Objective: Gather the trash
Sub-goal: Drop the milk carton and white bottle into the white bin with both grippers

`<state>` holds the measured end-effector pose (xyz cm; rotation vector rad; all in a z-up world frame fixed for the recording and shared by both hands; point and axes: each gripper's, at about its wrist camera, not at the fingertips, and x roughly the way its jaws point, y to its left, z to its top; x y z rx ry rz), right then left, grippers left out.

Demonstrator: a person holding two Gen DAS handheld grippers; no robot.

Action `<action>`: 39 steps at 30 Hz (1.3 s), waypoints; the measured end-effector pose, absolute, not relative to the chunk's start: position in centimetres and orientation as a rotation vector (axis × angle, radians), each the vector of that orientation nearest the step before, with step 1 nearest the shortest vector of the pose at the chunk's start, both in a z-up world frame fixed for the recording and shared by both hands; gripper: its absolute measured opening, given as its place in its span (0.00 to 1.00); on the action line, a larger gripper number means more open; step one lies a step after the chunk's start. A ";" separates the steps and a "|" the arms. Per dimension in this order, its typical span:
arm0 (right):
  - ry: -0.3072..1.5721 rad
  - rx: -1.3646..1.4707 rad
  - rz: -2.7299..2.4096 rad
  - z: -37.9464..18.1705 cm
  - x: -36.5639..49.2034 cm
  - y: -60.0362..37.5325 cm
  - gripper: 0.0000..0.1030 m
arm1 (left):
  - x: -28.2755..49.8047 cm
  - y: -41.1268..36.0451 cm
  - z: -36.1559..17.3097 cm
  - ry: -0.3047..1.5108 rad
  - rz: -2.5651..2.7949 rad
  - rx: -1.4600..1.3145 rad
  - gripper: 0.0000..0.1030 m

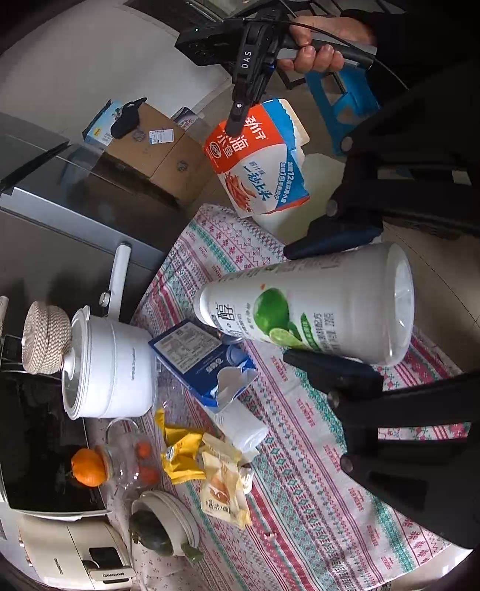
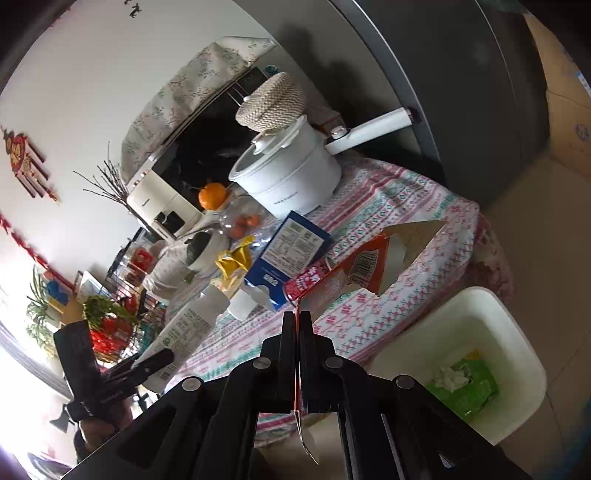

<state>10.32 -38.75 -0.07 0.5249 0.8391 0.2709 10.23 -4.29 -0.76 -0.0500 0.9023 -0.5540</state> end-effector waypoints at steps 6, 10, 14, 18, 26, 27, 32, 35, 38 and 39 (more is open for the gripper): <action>0.986 0.500 0.117 -4.8 9.6 -42.7 0.02 | 9.2 -10.2 -2.4 0.940 -0.651 0.029 0.49; 1.080 0.492 0.037 -8.0 9.5 -44.4 0.02 | 8.3 -13.5 -3.7 0.965 -0.700 0.084 0.49; 1.147 0.512 -0.014 -10.6 9.5 -45.9 0.03 | 7.6 -16.0 -5.0 0.988 -0.737 0.131 0.49; 1.187 0.515 -0.029 -12.0 9.7 -46.0 0.03 | 7.1 -17.9 -6.3 1.006 -0.764 0.169 0.49; 1.206 0.536 -0.047 -12.4 9.3 -46.5 0.15 | 7.3 -20.9 -8.4 1.032 -0.787 0.208 0.49; 1.197 0.536 -0.053 -12.1 9.2 -46.7 0.18 | 7.3 -21.3 -8.6 1.031 -0.788 0.211 0.49; 1.163 0.577 -0.073 -11.2 8.2 -48.0 0.25 | 7.8 -22.7 -9.8 1.030 -0.794 0.231 0.49; 1.140 0.566 -0.104 -10.6 7.5 -48.7 0.34 | 8.1 -23.3 -10.5 1.032 -0.791 0.239 0.50; 1.123 0.563 -0.126 -10.2 7.1 -49.4 0.37 | 8.3 -24.0 -11.1 1.029 -0.788 0.245 0.50; 1.120 0.565 -0.131 -10.1 7.0 -49.6 0.39 | 8.4 -24.2 -11.2 1.030 -0.788 0.245 0.50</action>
